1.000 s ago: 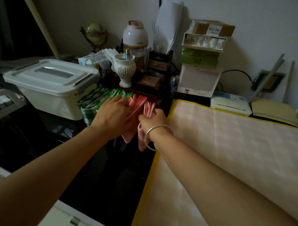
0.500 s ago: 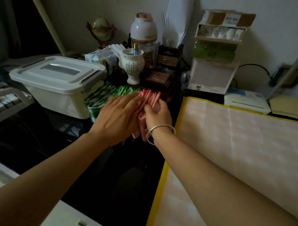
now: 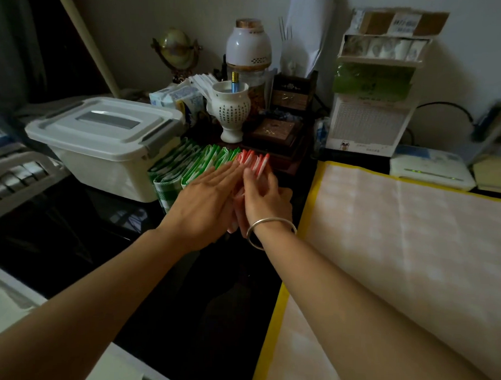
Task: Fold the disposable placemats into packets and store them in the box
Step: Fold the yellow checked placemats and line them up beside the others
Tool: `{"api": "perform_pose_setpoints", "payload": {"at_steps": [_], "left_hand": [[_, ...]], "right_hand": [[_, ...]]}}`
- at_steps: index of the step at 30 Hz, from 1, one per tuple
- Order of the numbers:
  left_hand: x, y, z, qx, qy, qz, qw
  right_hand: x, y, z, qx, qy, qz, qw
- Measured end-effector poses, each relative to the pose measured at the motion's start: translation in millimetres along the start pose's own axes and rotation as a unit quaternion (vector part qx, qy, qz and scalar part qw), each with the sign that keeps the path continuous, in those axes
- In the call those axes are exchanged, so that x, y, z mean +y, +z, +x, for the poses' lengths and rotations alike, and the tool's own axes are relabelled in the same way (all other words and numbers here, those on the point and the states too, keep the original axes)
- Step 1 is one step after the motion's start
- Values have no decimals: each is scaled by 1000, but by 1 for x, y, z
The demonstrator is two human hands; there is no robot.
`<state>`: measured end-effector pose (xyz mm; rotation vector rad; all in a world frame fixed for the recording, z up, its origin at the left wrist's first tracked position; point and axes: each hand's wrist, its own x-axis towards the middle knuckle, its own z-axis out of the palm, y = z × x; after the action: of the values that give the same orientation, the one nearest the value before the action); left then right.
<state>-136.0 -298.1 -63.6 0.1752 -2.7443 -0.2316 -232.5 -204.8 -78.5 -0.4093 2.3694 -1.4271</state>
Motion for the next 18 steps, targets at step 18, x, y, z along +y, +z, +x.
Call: {"api": "perform_pose_setpoints", "payload": {"at_steps": [18], "left_hand": [[-6, -5, 10, -70, -85, 107, 988]], "right_hand": [[1, 16, 8, -87, -72, 58, 992]]}}
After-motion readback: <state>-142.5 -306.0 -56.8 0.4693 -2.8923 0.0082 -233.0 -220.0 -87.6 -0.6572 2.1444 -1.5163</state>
